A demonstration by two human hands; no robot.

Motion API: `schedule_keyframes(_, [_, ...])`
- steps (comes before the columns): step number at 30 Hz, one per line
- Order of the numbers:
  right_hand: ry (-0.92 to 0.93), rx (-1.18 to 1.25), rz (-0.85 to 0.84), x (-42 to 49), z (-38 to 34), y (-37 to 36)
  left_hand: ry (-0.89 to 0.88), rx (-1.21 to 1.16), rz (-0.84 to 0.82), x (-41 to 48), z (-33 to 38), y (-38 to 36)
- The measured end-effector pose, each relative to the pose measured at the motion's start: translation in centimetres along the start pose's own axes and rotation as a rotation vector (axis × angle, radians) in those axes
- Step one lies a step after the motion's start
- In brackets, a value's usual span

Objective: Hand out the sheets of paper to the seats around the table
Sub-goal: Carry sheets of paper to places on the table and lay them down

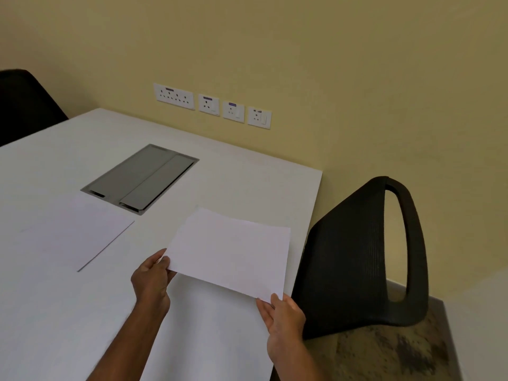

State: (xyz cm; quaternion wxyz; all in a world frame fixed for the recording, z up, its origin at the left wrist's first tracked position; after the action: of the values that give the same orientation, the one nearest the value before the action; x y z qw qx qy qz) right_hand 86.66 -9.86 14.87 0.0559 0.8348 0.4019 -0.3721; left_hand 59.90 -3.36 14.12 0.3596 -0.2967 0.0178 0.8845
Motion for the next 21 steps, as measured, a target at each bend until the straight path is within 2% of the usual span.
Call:
schedule_keyframes(6, [-0.01,0.004,0.095,6.0,1.8,-1.2,-0.012,0.115,-0.055,5.6,-3.9,-4.3])
schedule_keyframes(14, [-0.01,0.014,0.251,12.4,4.1,-1.8,-0.048,0.283,-0.05,9.9,-8.5,-6.8])
schedule_keyframes(21, [0.11,-0.086,0.33,14.4,4.5,-1.8,-0.101,0.392,-0.05,11.2,-10.2,-7.3])
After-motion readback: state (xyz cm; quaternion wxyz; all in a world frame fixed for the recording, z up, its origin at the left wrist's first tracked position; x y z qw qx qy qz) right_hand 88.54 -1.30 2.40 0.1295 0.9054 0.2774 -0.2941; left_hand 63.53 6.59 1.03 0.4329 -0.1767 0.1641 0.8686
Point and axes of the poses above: each hand's wrist, its own x-axis towards the middle knuckle, its own y-axis out of the back of the hand, z = x × y, the point moved 3 cm from there along x, towards the middle knuckle, and after that the axes turned 6 degrees about y, right-handed, at the moved point
